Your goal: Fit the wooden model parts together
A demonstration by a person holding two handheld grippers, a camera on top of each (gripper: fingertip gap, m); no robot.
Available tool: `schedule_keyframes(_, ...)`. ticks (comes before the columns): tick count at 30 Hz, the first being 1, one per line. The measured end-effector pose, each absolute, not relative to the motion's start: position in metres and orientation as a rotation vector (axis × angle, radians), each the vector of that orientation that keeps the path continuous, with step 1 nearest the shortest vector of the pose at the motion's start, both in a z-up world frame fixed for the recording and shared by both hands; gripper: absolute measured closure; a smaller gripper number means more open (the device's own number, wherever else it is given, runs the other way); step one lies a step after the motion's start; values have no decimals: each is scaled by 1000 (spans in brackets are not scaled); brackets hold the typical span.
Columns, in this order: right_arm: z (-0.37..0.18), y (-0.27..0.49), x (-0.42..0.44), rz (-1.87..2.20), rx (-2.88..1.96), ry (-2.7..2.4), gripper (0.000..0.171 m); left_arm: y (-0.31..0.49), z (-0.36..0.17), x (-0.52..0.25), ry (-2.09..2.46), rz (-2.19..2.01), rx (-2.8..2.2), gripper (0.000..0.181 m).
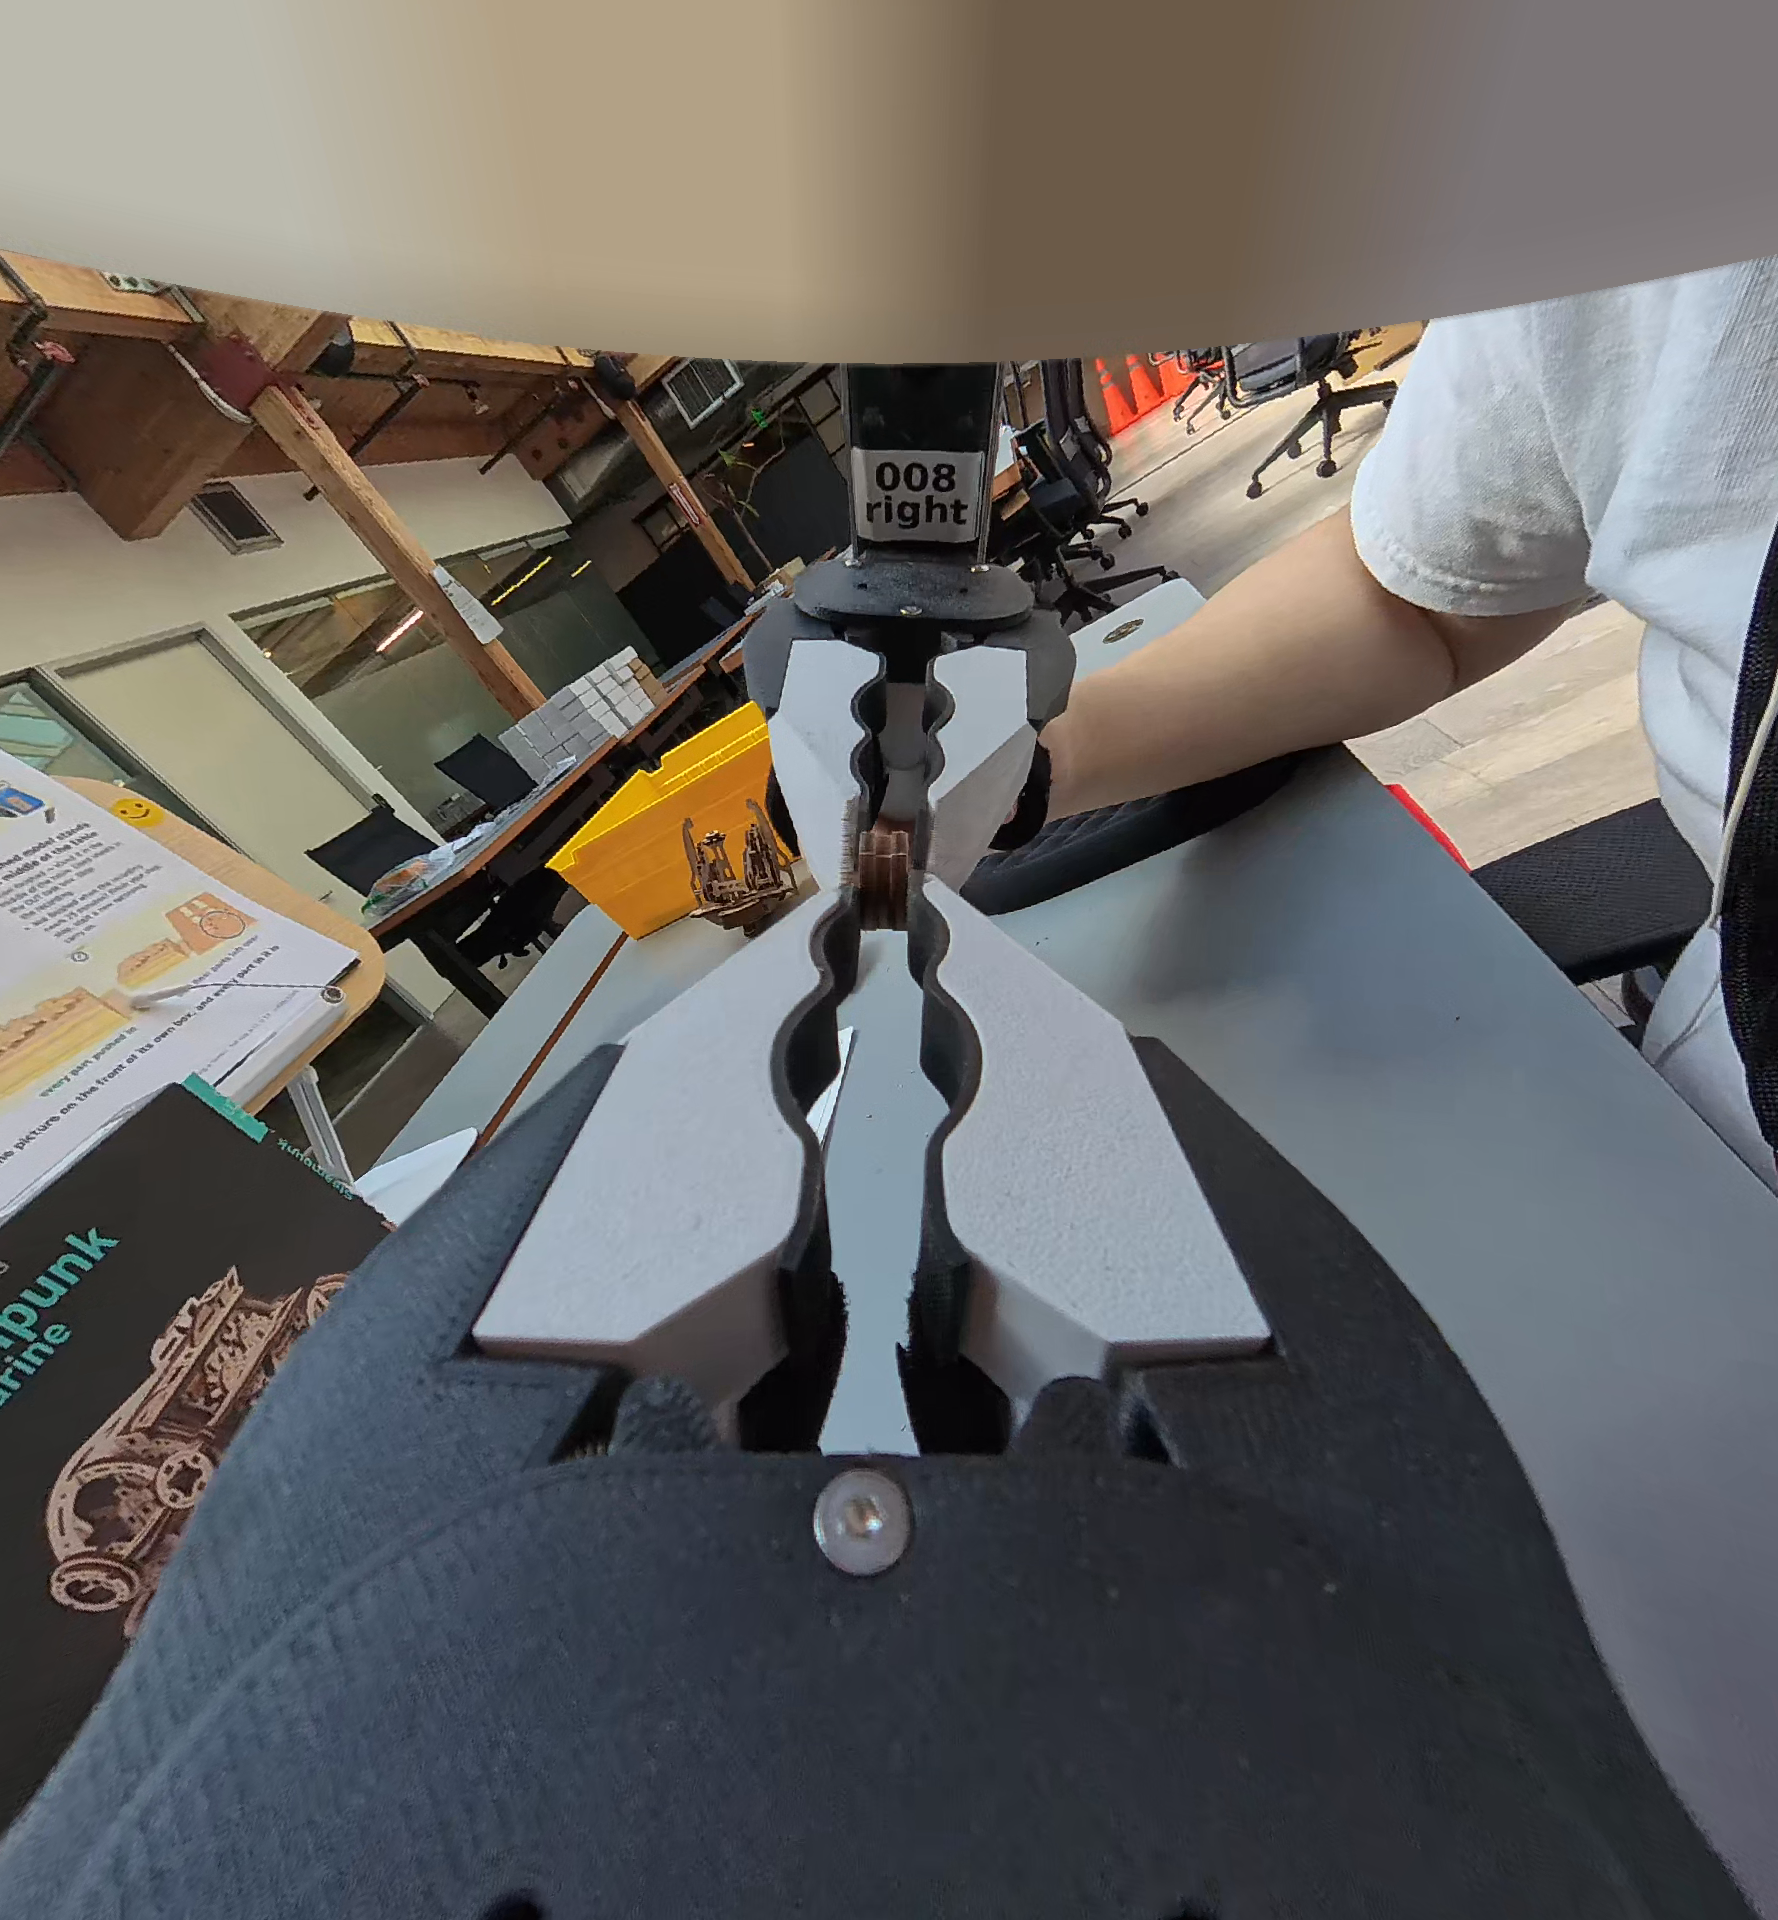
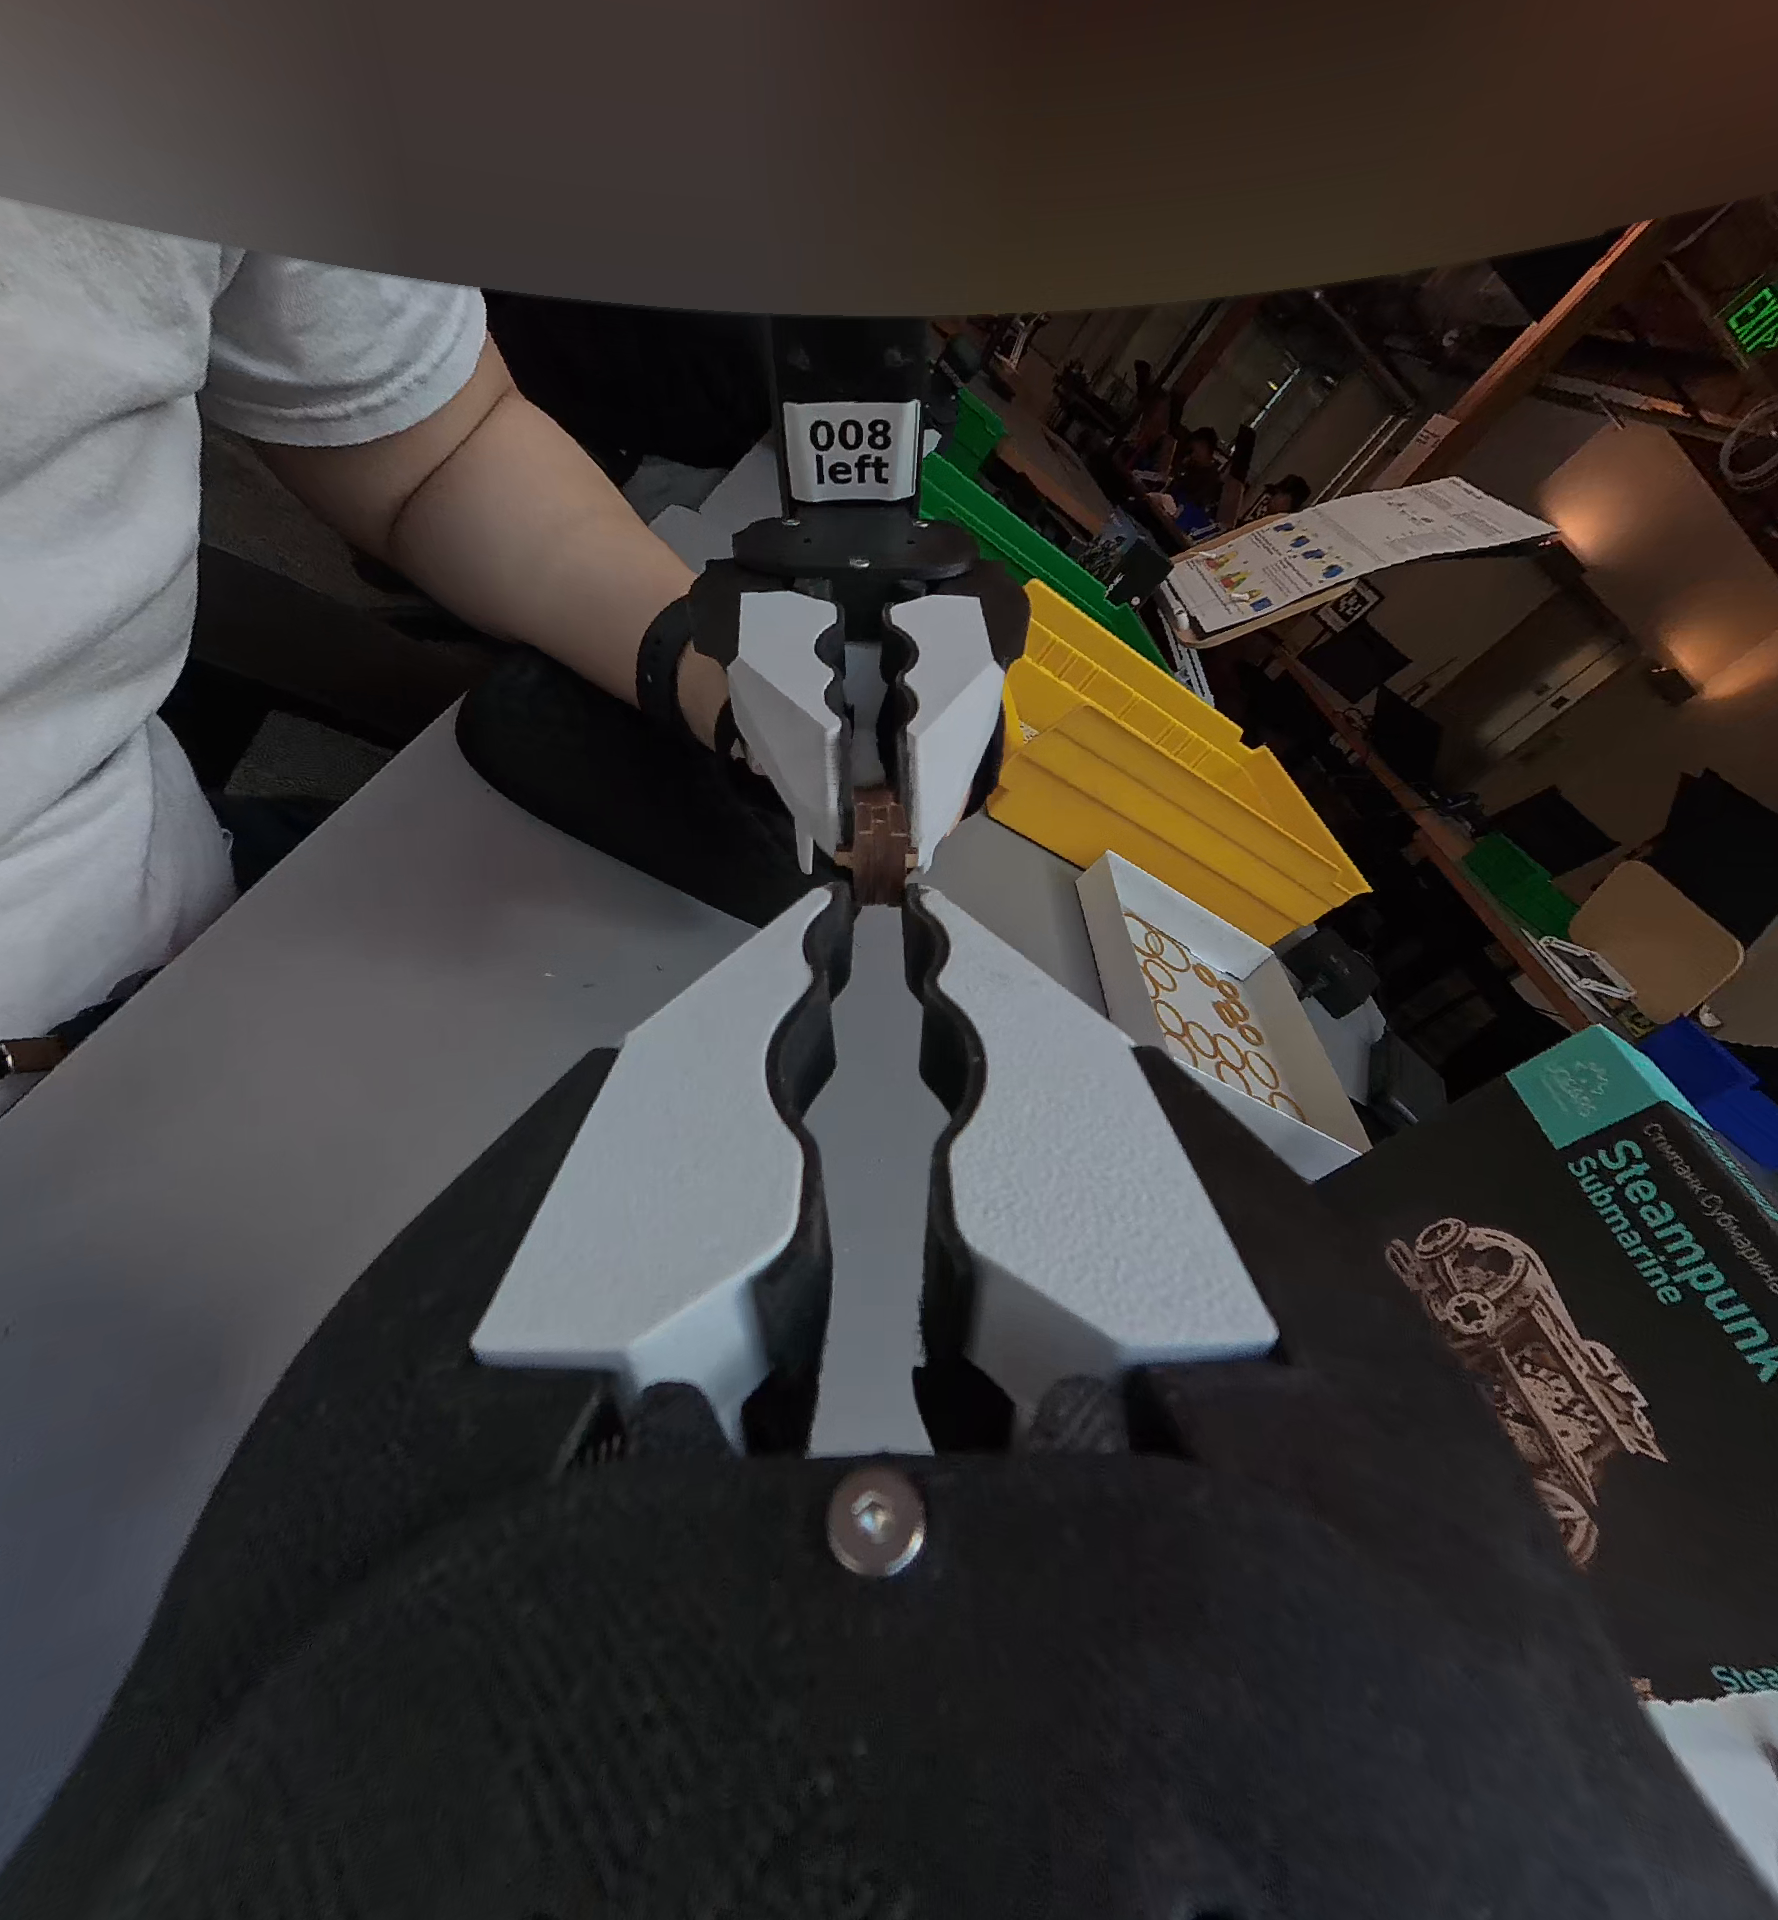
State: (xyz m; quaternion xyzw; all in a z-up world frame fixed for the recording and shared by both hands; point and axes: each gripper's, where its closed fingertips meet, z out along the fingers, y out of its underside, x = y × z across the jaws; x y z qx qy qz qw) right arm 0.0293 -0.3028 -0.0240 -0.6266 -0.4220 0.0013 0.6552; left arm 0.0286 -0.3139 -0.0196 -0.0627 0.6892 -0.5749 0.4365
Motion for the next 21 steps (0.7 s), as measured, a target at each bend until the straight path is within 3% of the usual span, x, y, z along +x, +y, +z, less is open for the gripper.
schedule_keyframes(15, -34, -295, 40, -23, -1551, -886, 164, -306, -28, 38, 1732, -1409, -235, 174)
schedule_keyframes(21, -27, -299, 39, 149, -1515, -840, 163, -302, -26, 36, 1734, -1447, -252, 171)
